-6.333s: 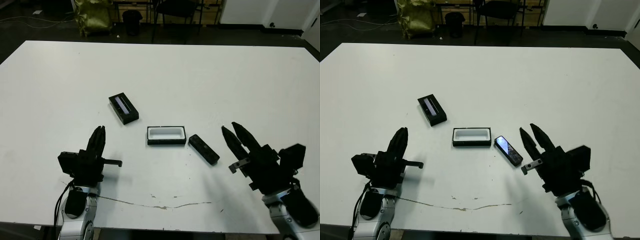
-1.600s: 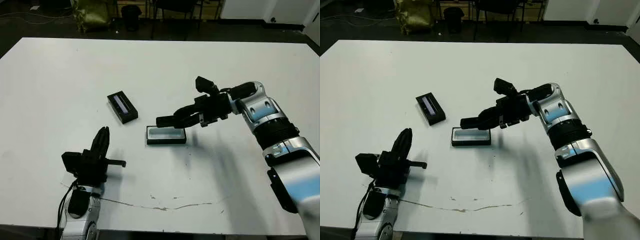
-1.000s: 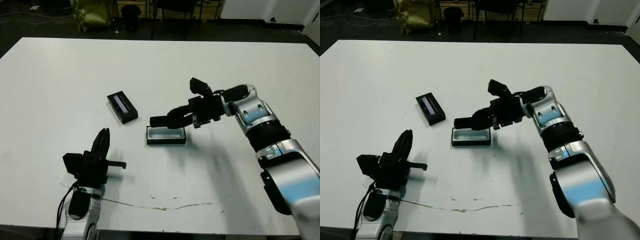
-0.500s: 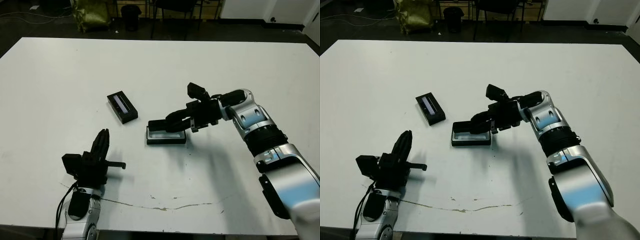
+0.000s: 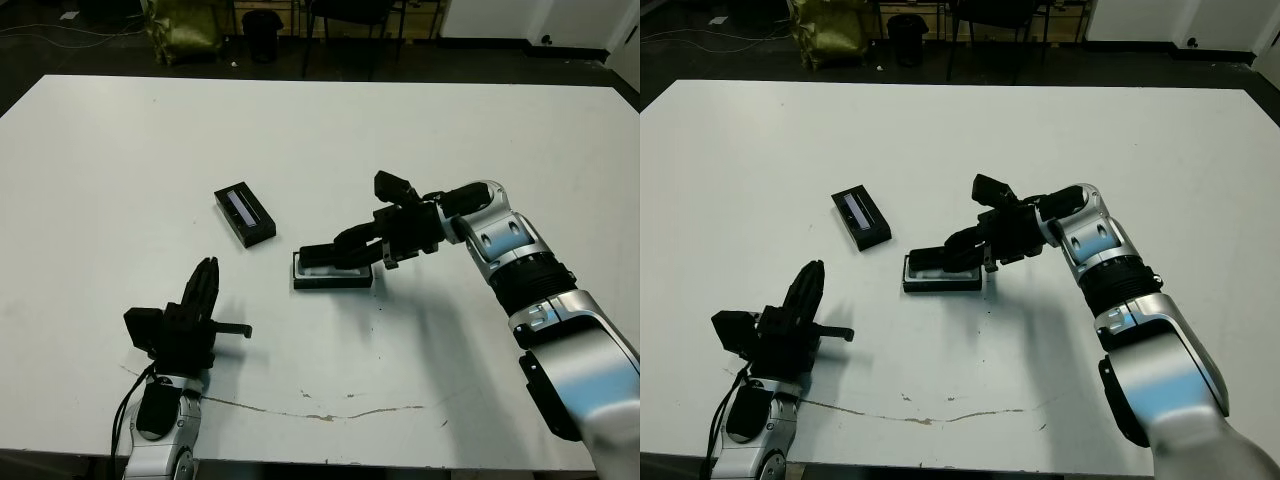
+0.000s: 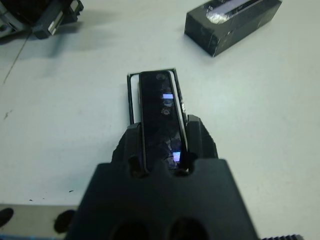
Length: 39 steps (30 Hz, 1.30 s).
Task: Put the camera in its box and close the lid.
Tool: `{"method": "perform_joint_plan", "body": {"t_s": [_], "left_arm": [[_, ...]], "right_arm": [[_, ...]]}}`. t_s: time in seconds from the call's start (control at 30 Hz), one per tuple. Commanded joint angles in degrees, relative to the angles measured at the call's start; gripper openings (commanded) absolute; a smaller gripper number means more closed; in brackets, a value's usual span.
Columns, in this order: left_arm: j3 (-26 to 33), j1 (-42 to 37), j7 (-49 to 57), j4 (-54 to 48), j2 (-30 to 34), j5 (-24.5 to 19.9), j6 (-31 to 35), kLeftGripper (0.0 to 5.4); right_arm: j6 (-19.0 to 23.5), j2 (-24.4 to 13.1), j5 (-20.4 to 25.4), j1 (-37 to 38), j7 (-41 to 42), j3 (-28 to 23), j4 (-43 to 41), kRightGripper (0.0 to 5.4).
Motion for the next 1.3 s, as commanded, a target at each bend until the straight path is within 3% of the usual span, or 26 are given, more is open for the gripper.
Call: {"method": "perform_joint_plan", "body": {"t_s": [0.03,0.87,1.13,1.3], "left_arm": [[0.2,0.3,0.1,2.2,0.1,0.2,0.0,0.0],[0.1,0.4,-0.2,2.3,0.0,-0.2,0.2,0.0],[-0.2,1.0,0.9,1.1,-0.2,0.6,1.3,0.0],[-0.2,1.3,1.1,0.3,0.0,0.4,2.5,0.0]], "right_arm": [[-0.1,-0.5,-0.6,1.0,-0.2,0.4,-0.1,0.62],[-1.6,2.4,-2.3,1.5,-1.4,3.1,1.1,0.62],[-6.4,3.0,-4.8,1.7,-2.6,5.3,1.3,0.62],[-5.4,2.3,-5.5,0.7,-1.0,6.1,1.6,0.79]]}}
